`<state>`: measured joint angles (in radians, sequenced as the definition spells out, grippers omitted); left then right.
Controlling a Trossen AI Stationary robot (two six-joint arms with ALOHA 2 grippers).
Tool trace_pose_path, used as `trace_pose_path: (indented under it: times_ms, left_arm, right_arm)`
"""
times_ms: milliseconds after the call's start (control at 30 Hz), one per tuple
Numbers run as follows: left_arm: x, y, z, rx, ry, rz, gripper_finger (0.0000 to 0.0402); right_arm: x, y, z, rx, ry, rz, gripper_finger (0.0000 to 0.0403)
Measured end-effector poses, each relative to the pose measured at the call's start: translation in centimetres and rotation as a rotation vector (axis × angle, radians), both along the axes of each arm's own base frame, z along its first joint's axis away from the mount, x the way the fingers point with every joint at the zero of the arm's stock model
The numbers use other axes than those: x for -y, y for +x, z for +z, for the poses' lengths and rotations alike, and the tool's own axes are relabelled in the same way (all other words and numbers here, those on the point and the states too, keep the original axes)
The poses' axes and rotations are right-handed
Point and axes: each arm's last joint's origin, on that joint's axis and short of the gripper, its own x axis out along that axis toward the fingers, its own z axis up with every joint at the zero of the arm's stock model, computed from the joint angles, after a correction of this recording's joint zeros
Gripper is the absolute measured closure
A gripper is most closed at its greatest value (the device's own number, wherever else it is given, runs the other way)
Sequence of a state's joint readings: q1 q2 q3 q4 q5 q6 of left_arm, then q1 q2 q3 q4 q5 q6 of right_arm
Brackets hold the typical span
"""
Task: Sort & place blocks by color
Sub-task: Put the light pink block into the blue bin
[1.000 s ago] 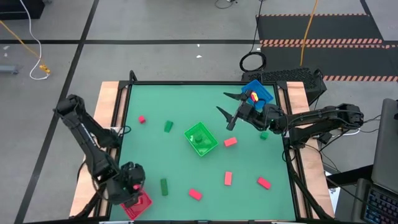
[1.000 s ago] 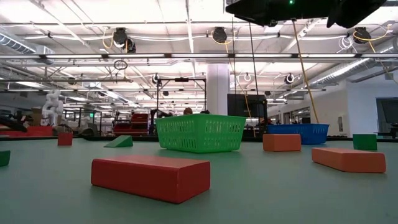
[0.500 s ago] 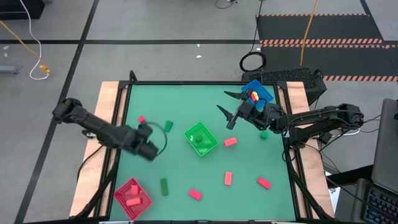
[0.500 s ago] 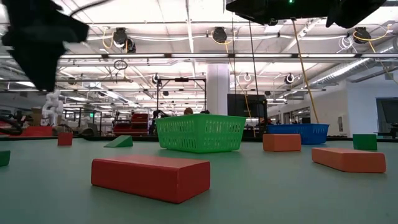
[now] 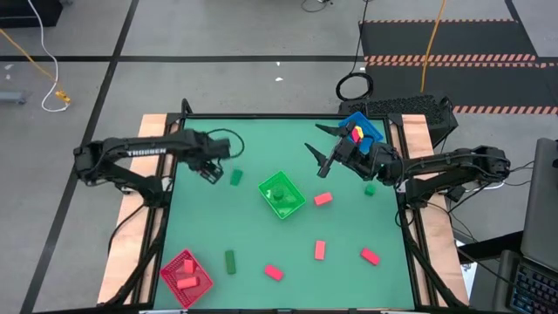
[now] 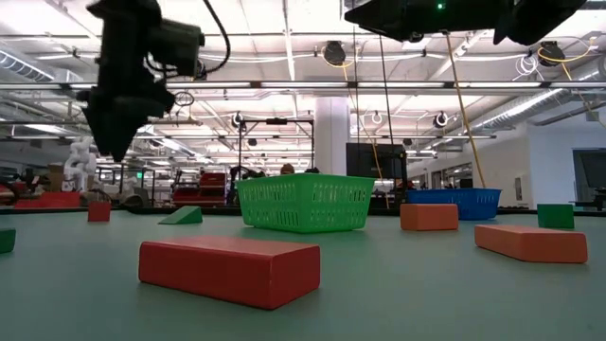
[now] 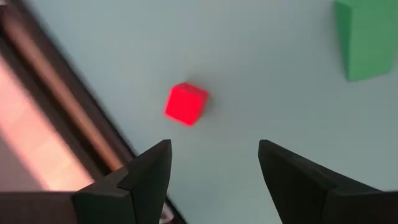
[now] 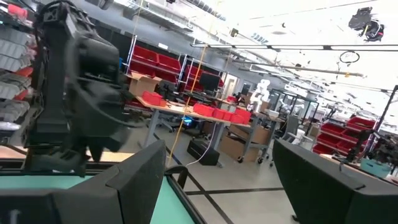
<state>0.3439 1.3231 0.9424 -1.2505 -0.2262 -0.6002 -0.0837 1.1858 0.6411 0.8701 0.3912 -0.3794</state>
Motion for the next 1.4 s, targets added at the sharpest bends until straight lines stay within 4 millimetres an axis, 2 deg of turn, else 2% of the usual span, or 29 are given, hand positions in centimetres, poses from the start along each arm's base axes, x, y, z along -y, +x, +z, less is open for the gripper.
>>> trace_pose_path:
  times_ms: [100,233,567,1233,1400]
  left_arm:
    - [-1.7,-0.4,-0.5,0.055,-0.085,-0.028,0.0158]
    - [-3.0,-1.2,-1.1,0.058,-0.108,-0.035,0.0158]
    - [-4.0,-4.2,-5.0,-0.028,-0.149,0.03,0.0158]
    - [-5.1,-3.5,-4.7,0.08,-0.097,0.057,0.0158]
    - [-4.9,-4.1,-5.7,0.062,-0.111,0.073,0.0158]
  right_arm:
    - [0.0,0.0,0.0,-0.001,-0.001,0.0,0.0115]
    - [0.0,0.0,0.0,-0.002,-0.004,-0.001,0.0115]
    - [0.0,0.0,0.0,-0.004,-0.006,-0.002,0.0115]
    - [0.2,0.0,0.0,0.0,-0.001,-0.009,0.0115]
    - [0.2,0.0,0.0,0.0,0.0,-0.009,0.0115]
